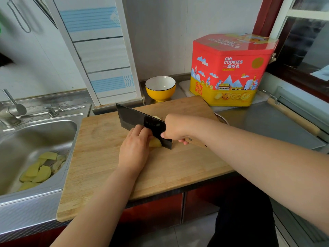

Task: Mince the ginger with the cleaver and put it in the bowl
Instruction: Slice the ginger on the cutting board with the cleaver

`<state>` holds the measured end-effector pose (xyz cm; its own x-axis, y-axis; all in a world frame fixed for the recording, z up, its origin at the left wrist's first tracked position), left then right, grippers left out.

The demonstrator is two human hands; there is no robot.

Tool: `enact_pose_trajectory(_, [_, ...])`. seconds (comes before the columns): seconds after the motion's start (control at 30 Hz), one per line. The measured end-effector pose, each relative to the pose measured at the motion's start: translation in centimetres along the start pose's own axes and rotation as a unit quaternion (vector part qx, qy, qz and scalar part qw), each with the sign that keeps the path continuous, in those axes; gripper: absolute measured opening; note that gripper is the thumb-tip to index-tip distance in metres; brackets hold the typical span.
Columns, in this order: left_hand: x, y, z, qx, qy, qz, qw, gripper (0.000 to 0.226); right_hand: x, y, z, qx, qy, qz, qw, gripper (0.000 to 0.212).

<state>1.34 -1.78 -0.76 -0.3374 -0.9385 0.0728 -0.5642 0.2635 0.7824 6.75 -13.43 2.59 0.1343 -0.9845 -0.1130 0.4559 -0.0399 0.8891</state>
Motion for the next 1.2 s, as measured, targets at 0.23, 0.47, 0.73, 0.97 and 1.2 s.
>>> enact_pose_trajectory(0.23, [0.1,-0.1,-0.1,0.01,-0.011,-0.003,1.0,0.008,0.4,0.2,-0.7,-0.008,-0.01,-0.011,1.0,0.043])
enact_pose_trajectory(0.47, [0.2,-0.5,-0.1,-0.007,-0.017,0.006,1.0,0.006,1.4,-0.1,-1.5,-0.029,-0.025,-0.077,0.996,0.039])
enact_pose_trajectory(0.73, [-0.2,-0.7,0.1,-0.005,-0.005,0.011,1.0,0.013,1.4,-0.3,-1.7,-0.052,-0.025,-0.107,0.993,0.045])
enact_pose_trajectory(0.97, [-0.1,-0.8,0.2,-0.006,-0.008,0.009,1.0,0.024,1.6,0.0,-1.7,-0.046,-0.027,-0.123,0.991,0.045])
enact_pose_trajectory(1.2, [-0.8,-0.4,0.4,0.012,0.012,0.024,1.0,0.01,1.3,2.5,0.2,0.03,0.0,-0.102,0.994,0.043])
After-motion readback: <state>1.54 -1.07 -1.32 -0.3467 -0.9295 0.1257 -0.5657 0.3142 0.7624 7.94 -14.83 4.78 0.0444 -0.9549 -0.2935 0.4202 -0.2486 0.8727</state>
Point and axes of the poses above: each hand's wrist, its own z-axis away from the middle knuckle, its own y-axis out of the back of the hand, x = y × z, the point moved 7 cm from there along -z, towards the middle knuckle, and after that the axes turned 14 degrees about -y, right-handed, at the moved point
